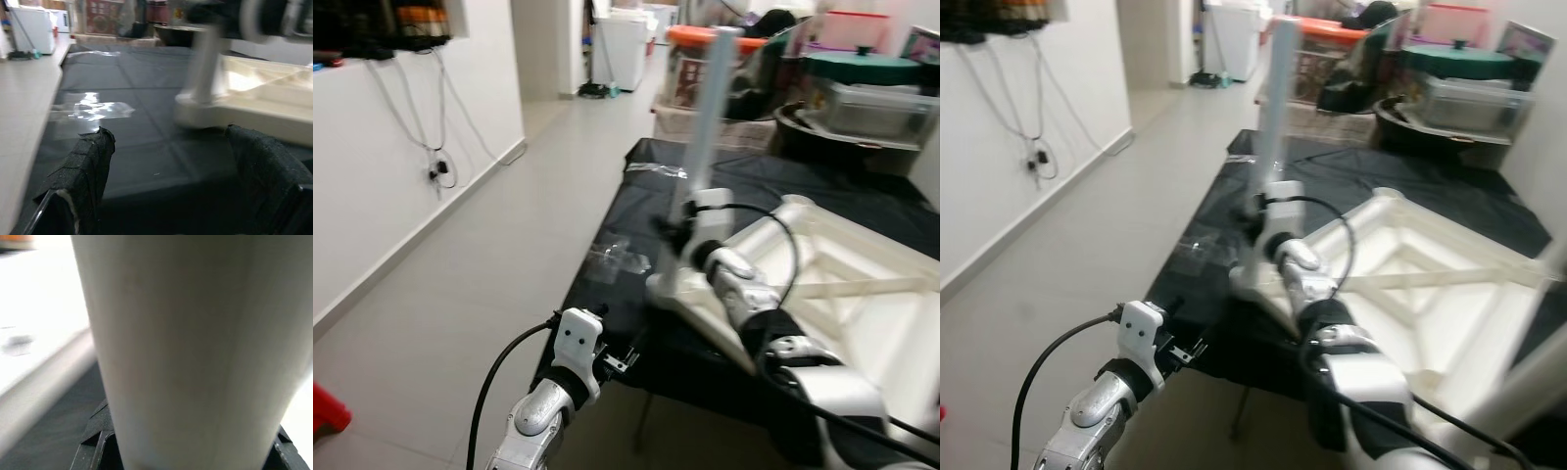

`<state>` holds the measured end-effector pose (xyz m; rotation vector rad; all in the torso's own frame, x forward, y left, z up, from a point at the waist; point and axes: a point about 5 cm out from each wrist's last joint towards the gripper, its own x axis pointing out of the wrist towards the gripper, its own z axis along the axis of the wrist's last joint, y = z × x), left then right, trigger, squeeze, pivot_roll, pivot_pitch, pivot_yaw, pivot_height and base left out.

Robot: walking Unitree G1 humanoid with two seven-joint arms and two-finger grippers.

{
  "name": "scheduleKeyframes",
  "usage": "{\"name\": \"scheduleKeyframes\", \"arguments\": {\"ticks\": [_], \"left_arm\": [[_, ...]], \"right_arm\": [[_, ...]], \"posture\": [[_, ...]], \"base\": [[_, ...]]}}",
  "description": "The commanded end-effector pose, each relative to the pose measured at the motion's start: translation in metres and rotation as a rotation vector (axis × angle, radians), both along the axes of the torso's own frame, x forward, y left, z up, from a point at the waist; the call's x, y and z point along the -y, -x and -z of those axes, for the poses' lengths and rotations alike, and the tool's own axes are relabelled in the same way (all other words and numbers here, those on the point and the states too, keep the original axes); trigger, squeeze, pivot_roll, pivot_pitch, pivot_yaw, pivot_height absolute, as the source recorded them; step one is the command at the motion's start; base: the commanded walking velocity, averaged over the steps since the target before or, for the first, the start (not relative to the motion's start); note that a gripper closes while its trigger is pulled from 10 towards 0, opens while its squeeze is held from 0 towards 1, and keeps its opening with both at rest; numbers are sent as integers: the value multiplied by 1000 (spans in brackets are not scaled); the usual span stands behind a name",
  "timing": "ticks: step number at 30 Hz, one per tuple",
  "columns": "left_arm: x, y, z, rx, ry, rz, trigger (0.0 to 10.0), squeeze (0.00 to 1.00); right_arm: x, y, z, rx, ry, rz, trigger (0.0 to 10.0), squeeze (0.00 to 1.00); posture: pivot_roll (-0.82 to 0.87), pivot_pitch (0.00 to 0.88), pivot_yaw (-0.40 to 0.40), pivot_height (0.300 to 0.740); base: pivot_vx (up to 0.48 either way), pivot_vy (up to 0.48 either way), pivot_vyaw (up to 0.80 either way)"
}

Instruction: Building children table

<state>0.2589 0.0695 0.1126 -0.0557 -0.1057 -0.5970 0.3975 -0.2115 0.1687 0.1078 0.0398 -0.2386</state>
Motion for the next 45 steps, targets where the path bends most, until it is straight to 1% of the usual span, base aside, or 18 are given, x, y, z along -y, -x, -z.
{"name": "scheduleKeyframes", "arguments": {"ticks": [1,2,3,6,12,13,14,18,19,24,30,31,34,36,40,42,43,45], "left_arm": [[2,1,2,-9,-4,12,10000,0],[2,1,2,-9,-4,12,10000,0],[2,1,2,-9,-4,13,10000,0],[2,1,2,-10,-5,13,10000,0],[2,1,2,-10,-5,14,10000,0],[1,1,2,-10,-5,13,10000,0],[1,1,2,-11,-4,13,10000,0],[1,0,2,-13,-2,12,10000,0],[1,1,2,-13,-1,12,10000,0],[0,0,1,-14,2,11,10000,0],[0,0,1,-16,3,14,10000,0],[1,0,1,-17,4,14,10000,0],[1,1,1,-17,4,14,10000,0],[1,1,0,-18,5,13,10000,0],[1,1,0,-18,6,13,10000,0],[0,1,0,-18,6,12,10000,0],[0,1,-1,-18,7,11,10000,0],[0,1,-1,-19,8,12,10000,0]], "right_arm": [[37,18,25,-83,-64,268,0,0],[37,18,25,-83,-64,268,0,0],[47,26,30,-81,-77,375,0,0],[41,35,38,-65,-82,461,0,0],[34,38,38,-54,-60,483,0,0],[32,38,37,-52,-43,478,2510,0],[29,39,38,-57,-11,470,10000,0],[28,43,42,-65,25,470,10000,0],[31,46,44,-75,38,494,10000,1000],[60,63,47,-106,64,645,10000,1000],[72,71,46,-127,67,715,10000,1000],[72,71,48,-143,71,708,10000,0],[68,72,48,-141,97,677,10000,0],[47,73,48,-93,153,543,10000,0],[30,79,50,-66,186,449,10000,0],[25,87,51,-64,216,410,10000,0],[22,104,54,-84,239,379,10000,0],[23,114,52,-79,272,355,10000,0]], "posture": [[128,0,-81,740],[128,0,-81,740],[128,0,-81,740],[124,0,-75,740],[122,0,-74,740],[121,0,-73,740],[116,0,-70,740],[114,0,-71,740],[112,0,-68,740],[106,0,-62,740],[105,0,-60,740],[105,0,-62,740],[105,0,-60,740],[101,0,-60,740],[99,0,-59,740],[96,0,-58,740],[95,0,-57,740],[85,0,-52,740]], "base": [[0,0,0],[0,0,0],[0,0,0],[0,0,0],[0,0,0],[0,0,0],[0,0,0],[0,0,0],[0,0,0],[0,0,0],[0,0,0],[0,0,0],[0,0,0],[0,0,0],[0,0,0],[0,0,0],[0,0,0],[0,0,0]]}}
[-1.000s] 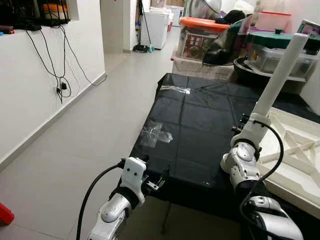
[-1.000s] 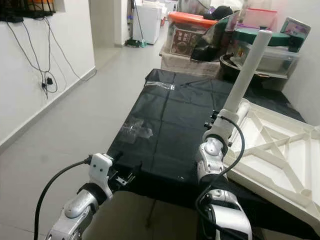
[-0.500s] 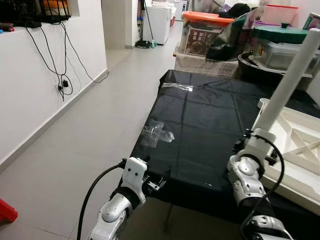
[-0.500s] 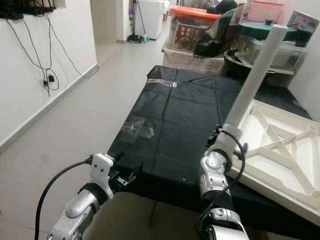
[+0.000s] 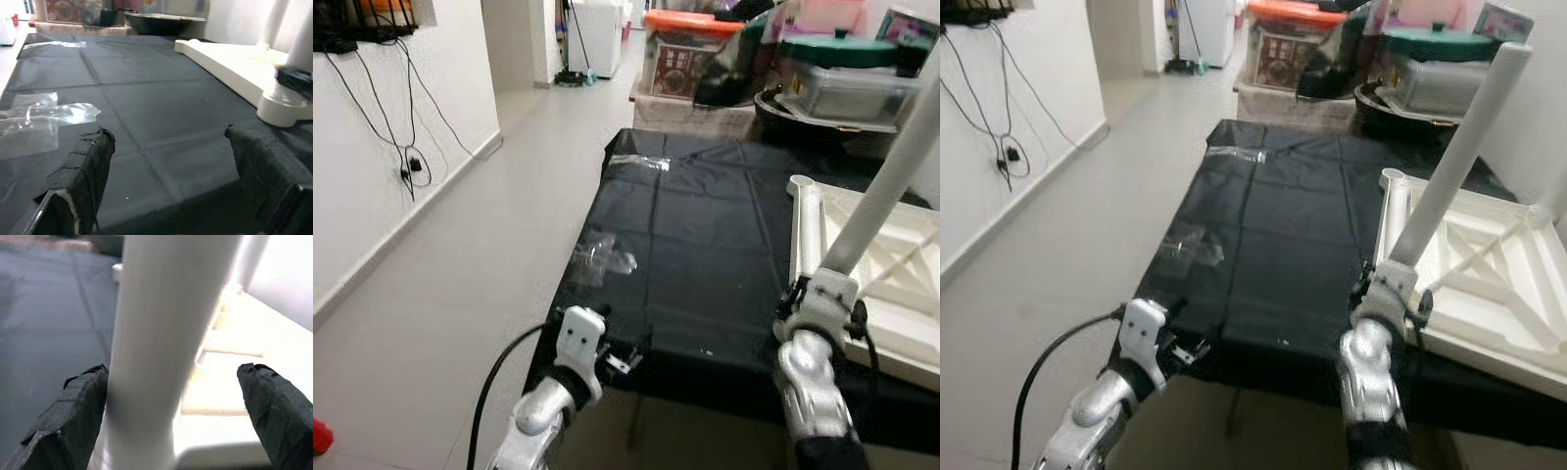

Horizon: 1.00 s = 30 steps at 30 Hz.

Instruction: Building children table

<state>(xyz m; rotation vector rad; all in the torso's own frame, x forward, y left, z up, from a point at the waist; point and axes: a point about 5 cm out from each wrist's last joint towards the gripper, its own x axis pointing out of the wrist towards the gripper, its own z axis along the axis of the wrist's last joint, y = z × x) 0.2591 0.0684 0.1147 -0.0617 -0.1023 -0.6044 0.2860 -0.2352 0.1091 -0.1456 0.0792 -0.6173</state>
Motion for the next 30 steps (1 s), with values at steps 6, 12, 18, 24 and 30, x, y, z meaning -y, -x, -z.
{"name": "scheduleKeyframes", "arguments": {"ticks": [6,12,18,24,30], "left_arm": [[-2,1,1,-17,4,7,10000,0],[-2,0,1,-18,3,7,10000,0],[-2,2,2,-17,-1,5,10000,0],[-1,3,2,-18,1,4,10000,0],[-1,4,2,-18,3,5,10000,0]], "right_arm": [[-15,15,-17,24,66,-170,10000,0],[-31,21,-23,40,63,-292,10000,0],[-86,9,-41,144,-188,-766,10000,0],[-107,-25,-60,210,-268,-859,10000,0],[-107,-48,-66,223,-243,-784,10000,0]], "posture": [[75,0,-43,740],[75,0,-43,740],[87,0,-61,740],[99,0,-61,740],[107,0,-67,740]], "base": [[0,0,0],[0,0,0],[0,0,0],[0,0,0],[0,0,0]]}}
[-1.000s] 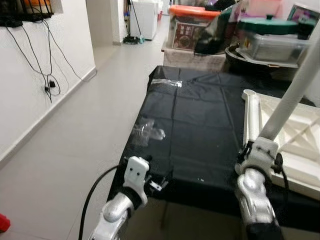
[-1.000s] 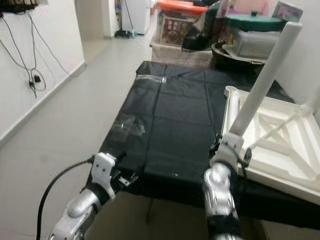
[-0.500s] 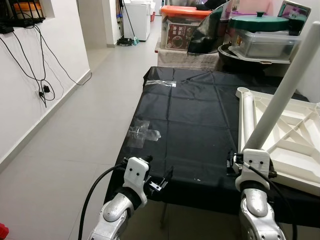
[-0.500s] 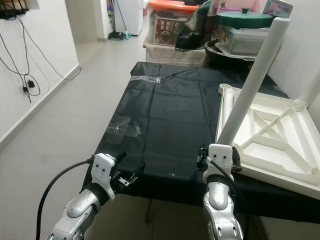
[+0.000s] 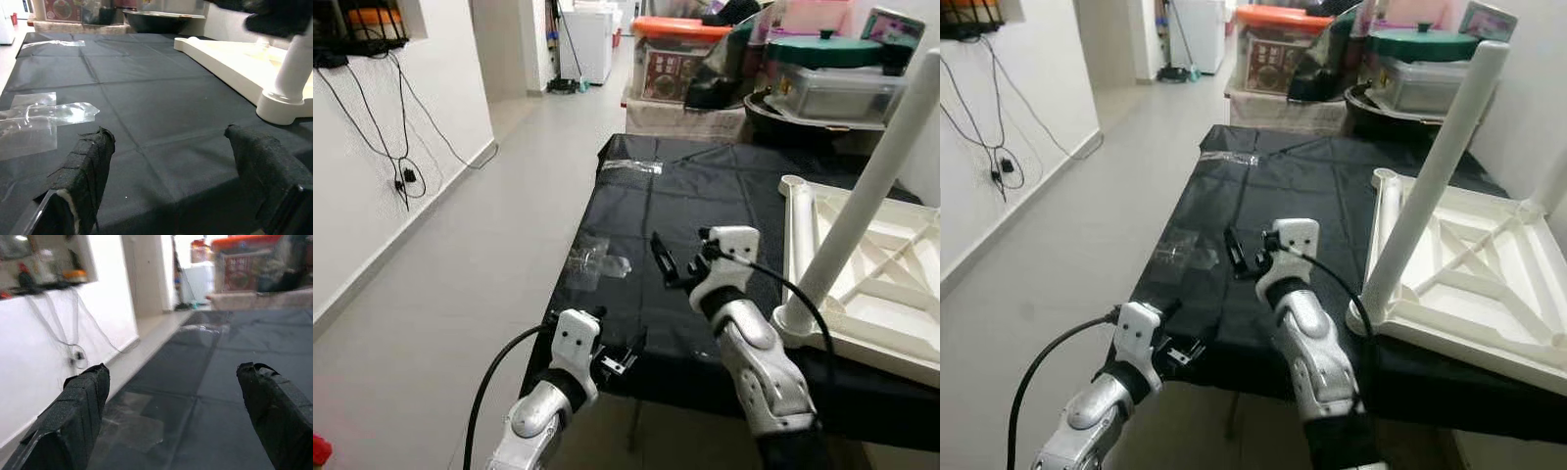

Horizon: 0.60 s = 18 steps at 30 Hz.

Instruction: Building children table

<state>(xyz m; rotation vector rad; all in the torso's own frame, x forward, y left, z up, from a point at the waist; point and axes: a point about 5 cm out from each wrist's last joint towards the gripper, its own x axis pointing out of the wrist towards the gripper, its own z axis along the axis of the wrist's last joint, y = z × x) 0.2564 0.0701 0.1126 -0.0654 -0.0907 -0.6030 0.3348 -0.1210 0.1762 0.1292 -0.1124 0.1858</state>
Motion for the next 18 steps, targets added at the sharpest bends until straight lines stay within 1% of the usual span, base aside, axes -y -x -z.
{"name": "scheduleKeyframes", "arguments": {"ticks": [1,2,3,4,5,6,9,10,11,12,13,14,15,16,17,18], "left_arm": [[1,1,-1,-5,3,5,10000,0],[1,1,-1,-4,2,5,10000,0],[1,1,-1,-4,2,5,10000,0],[2,1,-1,-3,2,4,10000,0],[2,1,-1,-2,1,3,10000,0],[2,1,-1,-1,1,3,10000,0],[2,1,-1,-1,1,2,10000,0],[2,1,-1,0,2,2,10000,0],[2,0,-1,-1,2,3,10000,0],[2,0,-1,-1,2,3,10000,0],[2,1,-1,-1,3,3,10000,0],[2,1,-1,-1,3,3,10000,0],[2,1,-1,-2,4,3,10000,0],[2,1,-1,-2,4,3,10000,0],[2,1,-1,-2,6,2,10000,0],[2,1,-1,-2,6,2,10000,0]], "right_arm": [[13,-10,0,-6,16,126,10000,0],[22,-21,-2,-28,41,253,10000,0],[22,-21,-2,-28,41,253,10000,0],[31,-31,-4,-60,38,362,10000,0],[37,-38,-7,-84,33,459,10000,0],[42,-42,-8,-105,44,527,10000,0],[44,-44,-9,-116,53,564,10000,0],[47,-46,-9,-135,56,609,10000,0],[52,-48,-6,-171,93,677,10000,0],[52,-48,-6,-171,93,677,10000,0],[64,-46,-4,-198,104,778,10000,0],[64,-46,-4,-198,104,778,10000,0],[75,-42,-2,-222,107,871,10000,0],[75,-42,-2,-222,107,871,10000,0],[94,-33,2,-242,110,1004,10000,0],[94,-33,2,-242,110,1004,10000,0]], "posture": [[107,0,-68,740],[109,0,-67,740],[109,0,-67,740],[117,0,-73,740],[117,0,-74,740],[117,0,-74,740],[117,0,-74,740],[115,0,-76,740],[113,0,-74,740],[113,0,-74,740],[114,0,-77,740],[114,0,-77,740],[114,0,-77,740],[114,0,-77,740],[112,0,-77,740],[112,0,-77,740]], "base": [[0,0,0],[0,0,0],[0,0,0],[0,0,0],[0,0,0],[0,0,0],[0,0,0],[0,0,0],[0,0,0],[0,0,0],[0,0,0],[0,0,0],[0,0,0],[0,0,0],[0,0,0],[0,0,0]]}}
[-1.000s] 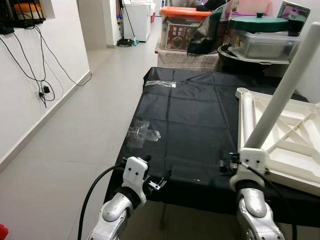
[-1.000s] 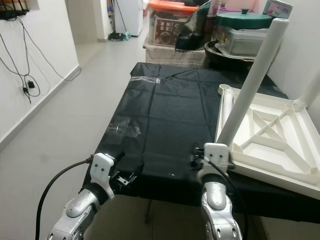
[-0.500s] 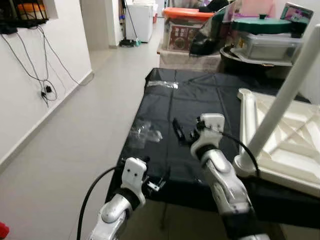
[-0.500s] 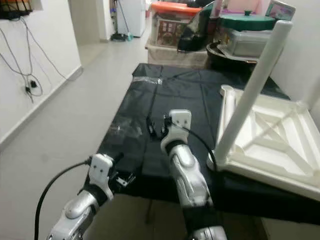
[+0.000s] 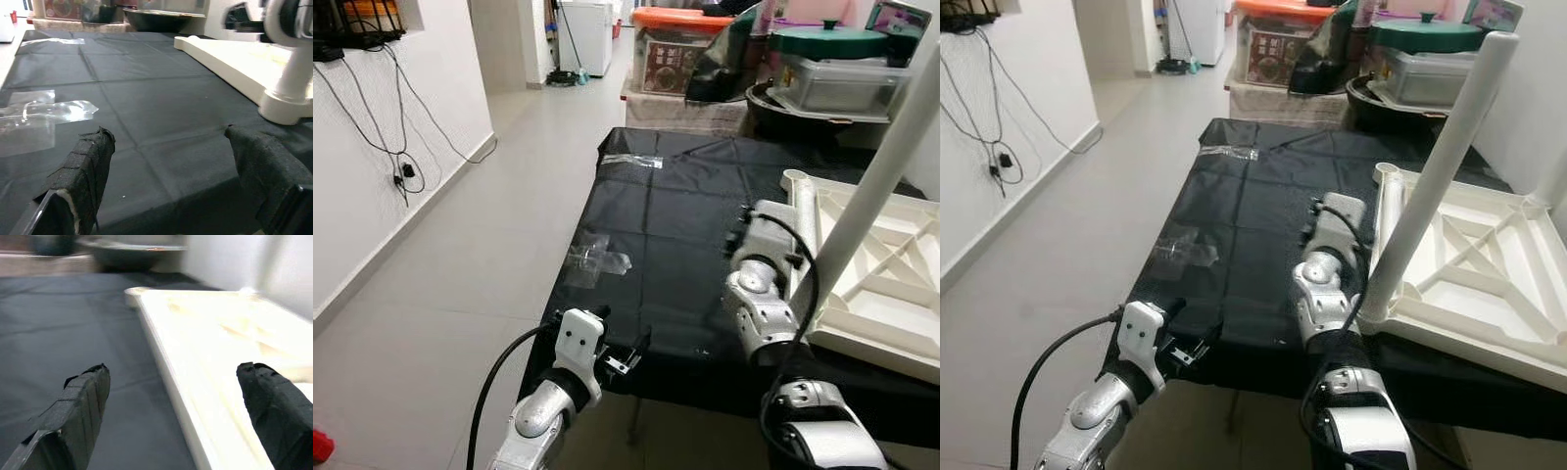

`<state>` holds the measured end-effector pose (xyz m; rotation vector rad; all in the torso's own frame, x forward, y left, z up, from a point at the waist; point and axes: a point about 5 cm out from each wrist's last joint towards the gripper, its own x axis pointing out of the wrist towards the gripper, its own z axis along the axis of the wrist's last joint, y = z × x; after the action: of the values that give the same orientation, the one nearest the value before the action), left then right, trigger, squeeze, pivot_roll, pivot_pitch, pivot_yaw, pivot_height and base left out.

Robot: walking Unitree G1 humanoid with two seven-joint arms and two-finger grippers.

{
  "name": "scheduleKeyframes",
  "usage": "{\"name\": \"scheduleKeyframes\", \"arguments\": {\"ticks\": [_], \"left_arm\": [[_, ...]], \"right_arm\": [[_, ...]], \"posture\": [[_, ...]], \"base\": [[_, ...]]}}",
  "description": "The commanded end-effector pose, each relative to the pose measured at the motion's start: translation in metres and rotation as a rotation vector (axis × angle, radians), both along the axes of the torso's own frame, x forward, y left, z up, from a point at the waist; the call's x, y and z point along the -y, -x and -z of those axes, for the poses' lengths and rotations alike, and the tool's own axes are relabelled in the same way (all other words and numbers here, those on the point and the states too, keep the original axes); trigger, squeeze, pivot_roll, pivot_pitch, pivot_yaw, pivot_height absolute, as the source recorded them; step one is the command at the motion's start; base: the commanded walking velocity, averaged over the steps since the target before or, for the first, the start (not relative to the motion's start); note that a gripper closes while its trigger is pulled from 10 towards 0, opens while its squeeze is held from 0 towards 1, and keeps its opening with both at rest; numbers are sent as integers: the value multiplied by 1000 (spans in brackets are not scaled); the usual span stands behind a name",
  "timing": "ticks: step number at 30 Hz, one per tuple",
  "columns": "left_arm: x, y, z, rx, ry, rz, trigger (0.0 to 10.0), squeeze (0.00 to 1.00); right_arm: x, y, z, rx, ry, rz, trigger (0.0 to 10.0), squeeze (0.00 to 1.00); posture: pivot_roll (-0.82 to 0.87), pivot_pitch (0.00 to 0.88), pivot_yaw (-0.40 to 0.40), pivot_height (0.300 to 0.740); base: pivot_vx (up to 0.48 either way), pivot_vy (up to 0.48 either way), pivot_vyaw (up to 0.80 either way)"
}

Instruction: Building children table

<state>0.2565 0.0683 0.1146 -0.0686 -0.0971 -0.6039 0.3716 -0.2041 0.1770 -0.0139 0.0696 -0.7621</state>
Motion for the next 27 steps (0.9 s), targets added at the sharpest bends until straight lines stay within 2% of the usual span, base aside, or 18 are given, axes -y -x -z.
{"name": "scheduleKeyframes", "arguments": {"ticks": [1,3,5,6,10,12,13,14,15,16,17,20,22,25,26,27], "left_arm": [[0,2,1,-9,3,1,10000,0],[0,3,1,-12,6,2,10000,0],[0,3,1,-12,6,2,10000,0],[0,3,1,-14,7,3,10000,0],[0,4,0,-17,10,8,10000,0],[1,5,0,-20,12,12,10000,0],[1,5,0,-20,12,12,10000,0],[1,5,-1,-19,13,13,10000,0],[2,7,-2,-18,14,12,10000,0],[2,7,-2,-18,14,12,10000,0],[3,10,-4,-13,15,12,10000,0],[3,12,-5,-12,16,11,10000,0],[2,18,-10,-4,13,8,10000,0],[1,23,-15,3,15,-3,10000,0],[-2,26,-18,6,6,-14,10000,0],[-2,26,-18,6,6,-14,10000,0]], "right_arm": [[24,13,8,-41,18,147,10000,0],[44,31,16,-91,52,271,10000,0],[44,31,16,-91,52,271,10000,0],[52,37,21,-116,63,320,10000,0],[61,47,28,-156,87,350,10000,0],[58,43,29,-150,99,276,10000,0],[58,43,29,-150,99,276,10000,0],[51,35,27,-126,90,191,10000,0],[38,21,22,-82,50,35,10000,0],[38,21,22,-82,50,35,10000,0],[18,-1,9,-27,24,-190,10000,0],[13,-8,4,-15,16,-249,10000,0],[10,-19,-8,-17,47,-315,10000,0],[12,-25,-14,-40,74,-337,10000,0],[20,-26,-15,-78,90,-313,10000,0],[20,-26,-15,-78,90,-313,10000,0]], "posture": [[111,0,-77,740],[103,0,-69,740],[103,0,-69,740],[99,0,-65,740],[90,0,-53,740],[93,0,-54,740],[93,0,-54,740],[95,0,-57,740],[97,0,-56,740],[97,0,-56,740],[103,0,-57,740],[103,0,-57,740],[116,0,-58,740],[118,0,-58,740],[130,0,-54,740],[130,0,-54,740]], "base": [[0,0,0],[0,0,0],[0,0,0],[0,0,0],[0,0,0],[0,0,0],[0,0,0],[0,0,0],[0,0,0],[0,0,0],[0,0,0],[0,0,0],[0,0,0],[0,0,0],[0,0,0],[0,0,0]]}}
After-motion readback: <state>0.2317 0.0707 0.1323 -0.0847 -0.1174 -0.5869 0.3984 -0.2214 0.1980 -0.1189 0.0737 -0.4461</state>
